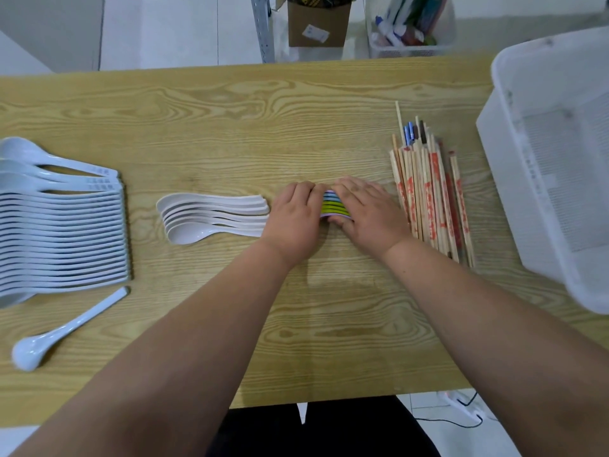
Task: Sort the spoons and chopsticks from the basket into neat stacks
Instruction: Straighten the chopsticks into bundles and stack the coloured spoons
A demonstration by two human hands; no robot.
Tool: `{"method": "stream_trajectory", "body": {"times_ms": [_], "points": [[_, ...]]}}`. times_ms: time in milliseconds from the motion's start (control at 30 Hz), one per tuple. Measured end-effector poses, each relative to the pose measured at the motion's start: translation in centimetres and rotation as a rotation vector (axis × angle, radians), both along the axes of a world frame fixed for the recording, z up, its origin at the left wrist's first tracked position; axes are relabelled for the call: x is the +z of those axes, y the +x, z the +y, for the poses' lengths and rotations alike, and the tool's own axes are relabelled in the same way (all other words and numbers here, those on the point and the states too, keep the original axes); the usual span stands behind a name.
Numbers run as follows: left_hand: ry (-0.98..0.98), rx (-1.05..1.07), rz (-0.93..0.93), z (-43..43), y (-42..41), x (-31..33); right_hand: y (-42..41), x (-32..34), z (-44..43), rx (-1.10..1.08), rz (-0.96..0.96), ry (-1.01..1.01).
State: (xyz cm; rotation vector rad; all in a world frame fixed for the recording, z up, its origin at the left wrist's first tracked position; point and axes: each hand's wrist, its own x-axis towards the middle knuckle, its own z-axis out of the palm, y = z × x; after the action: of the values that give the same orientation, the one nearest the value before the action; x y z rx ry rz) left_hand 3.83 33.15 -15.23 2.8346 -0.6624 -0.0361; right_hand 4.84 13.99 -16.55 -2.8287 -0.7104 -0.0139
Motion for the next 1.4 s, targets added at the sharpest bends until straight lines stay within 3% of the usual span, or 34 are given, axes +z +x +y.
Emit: {"method": "stream_trajectory", "body": {"times_ms": [367, 933, 1400], "points": [[-0.04, 0.086, -0.009, 0.3, -1.4, 0.6, -0.8, 1.1, -0.1, 0.05, 0.107, -0.141], [-0.026, 0.064, 0.065, 2.0, -1.4, 1.9, -1.4, 3.2, 0.5, 0.003, 0.225, -0.178], [-0.124, 0.102, -0.011, 9.6, -3.1, 2.9, -1.4, 4.9, 3.6, 0.003, 0.301, -0.152]]}}
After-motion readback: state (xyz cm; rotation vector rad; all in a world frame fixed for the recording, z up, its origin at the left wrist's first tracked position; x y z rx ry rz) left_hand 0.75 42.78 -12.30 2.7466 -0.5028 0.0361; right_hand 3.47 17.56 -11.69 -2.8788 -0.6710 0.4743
